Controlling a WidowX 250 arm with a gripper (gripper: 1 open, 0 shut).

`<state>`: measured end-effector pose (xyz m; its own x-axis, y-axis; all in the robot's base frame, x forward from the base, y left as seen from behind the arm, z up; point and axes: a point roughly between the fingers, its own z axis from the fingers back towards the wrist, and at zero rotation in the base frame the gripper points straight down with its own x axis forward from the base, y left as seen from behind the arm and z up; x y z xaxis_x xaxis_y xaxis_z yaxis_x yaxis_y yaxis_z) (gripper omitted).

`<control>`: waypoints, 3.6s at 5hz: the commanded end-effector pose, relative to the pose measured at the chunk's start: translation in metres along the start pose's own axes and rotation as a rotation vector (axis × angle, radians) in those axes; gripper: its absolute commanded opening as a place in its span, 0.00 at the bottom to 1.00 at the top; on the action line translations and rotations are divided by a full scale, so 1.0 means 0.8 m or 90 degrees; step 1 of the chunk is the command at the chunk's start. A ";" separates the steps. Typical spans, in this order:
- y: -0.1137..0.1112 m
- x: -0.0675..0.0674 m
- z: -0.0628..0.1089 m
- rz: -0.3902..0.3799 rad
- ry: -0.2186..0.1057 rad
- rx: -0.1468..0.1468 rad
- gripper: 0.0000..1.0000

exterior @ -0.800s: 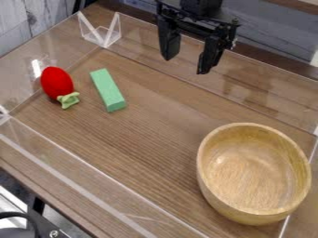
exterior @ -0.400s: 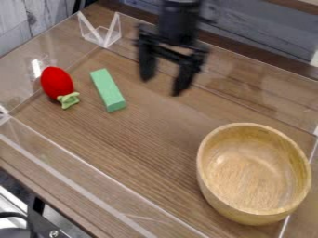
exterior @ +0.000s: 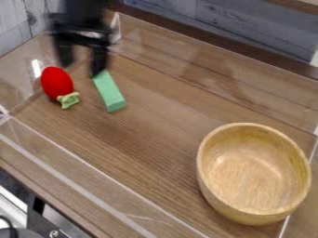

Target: Move the red object to the right side of the table

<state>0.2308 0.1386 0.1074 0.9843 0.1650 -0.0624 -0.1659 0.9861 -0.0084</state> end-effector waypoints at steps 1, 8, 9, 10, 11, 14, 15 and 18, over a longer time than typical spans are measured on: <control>0.054 -0.001 0.027 -0.008 -0.051 0.011 1.00; 0.085 0.059 -0.040 0.028 -0.033 0.000 1.00; 0.085 0.069 -0.043 0.004 -0.030 0.004 1.00; 0.085 0.063 -0.050 0.007 -0.031 0.003 1.00; 0.084 0.057 -0.056 0.011 -0.031 0.003 1.00; 0.085 0.056 -0.082 0.004 -0.034 -0.004 1.00; 0.084 0.057 -0.085 -0.002 -0.035 -0.007 1.00; 0.078 0.038 -0.032 0.038 -0.045 -0.016 0.00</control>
<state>0.2457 0.2001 0.0601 0.9746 0.2181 -0.0504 -0.2210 0.9733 -0.0621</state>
